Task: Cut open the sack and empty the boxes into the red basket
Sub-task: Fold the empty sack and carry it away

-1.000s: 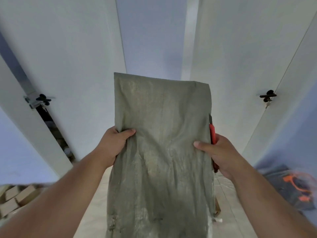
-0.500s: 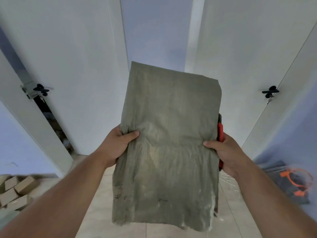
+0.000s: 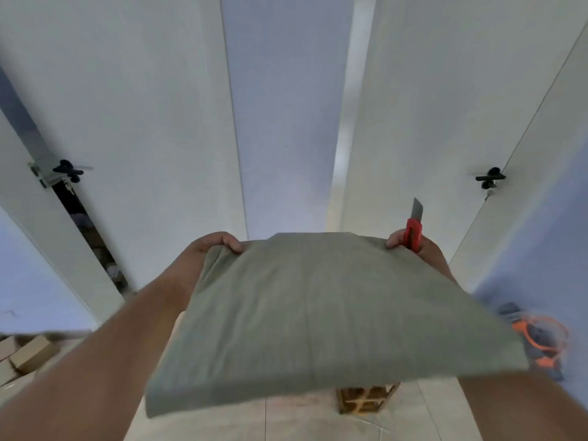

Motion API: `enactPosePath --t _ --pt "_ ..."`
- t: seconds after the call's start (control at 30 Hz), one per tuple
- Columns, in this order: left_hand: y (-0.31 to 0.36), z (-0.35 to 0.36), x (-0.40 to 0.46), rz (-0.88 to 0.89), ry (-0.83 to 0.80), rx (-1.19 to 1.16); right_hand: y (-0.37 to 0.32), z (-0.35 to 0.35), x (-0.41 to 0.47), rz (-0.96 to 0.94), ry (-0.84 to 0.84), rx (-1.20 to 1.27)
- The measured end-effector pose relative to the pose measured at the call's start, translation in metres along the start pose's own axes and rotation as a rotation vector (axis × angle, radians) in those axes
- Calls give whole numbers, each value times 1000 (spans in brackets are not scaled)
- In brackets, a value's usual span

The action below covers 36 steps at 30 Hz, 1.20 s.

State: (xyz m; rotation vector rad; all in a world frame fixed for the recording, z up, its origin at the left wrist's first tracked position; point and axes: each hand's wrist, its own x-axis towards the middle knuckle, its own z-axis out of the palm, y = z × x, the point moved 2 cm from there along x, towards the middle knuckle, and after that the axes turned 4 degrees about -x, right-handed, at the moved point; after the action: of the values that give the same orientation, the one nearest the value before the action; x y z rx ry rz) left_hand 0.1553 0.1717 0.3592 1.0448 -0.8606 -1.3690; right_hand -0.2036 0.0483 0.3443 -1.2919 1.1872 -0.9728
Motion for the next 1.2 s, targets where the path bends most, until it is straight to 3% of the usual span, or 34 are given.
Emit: enactPosePath --t 0.13,0.27,0.4,0.47,0.67,0.73,0.83,0.9,1.07,1.2 --pt "-3 -7 -5 -34 -7 -11 -26 -3 -4 -88 -88 -50" --pt "1 -15 -9 -39 -7 16 -32 -5 -14 0 -269 -115" --pt "6 -24 -9 -46 67 281 -28 -7 -7 -5 -246 -31" --pt "6 -28 -10 -37 90 307 -26 -2 -6 -25 -226 -29" --pt "-10 -45 -23 -287 -113 244 -35 9 -6 -142 -138 -171" --pt "-14 -43 -21 -357 -95 478 -40 17 -9 -173 -154 -209" --pt "-15 -8 -13 -420 -141 1114 -48 31 -11 -188 -201 -238" --pt "-17 20 -7 -402 -185 1294 -52 40 -12 -173 -254 -260" --pt "-16 77 6 -170 -207 1129 -53 60 -19 -192 -413 -381" --pt "-42 99 12 -166 -212 1013 -55 68 -29 -206 -413 -452"
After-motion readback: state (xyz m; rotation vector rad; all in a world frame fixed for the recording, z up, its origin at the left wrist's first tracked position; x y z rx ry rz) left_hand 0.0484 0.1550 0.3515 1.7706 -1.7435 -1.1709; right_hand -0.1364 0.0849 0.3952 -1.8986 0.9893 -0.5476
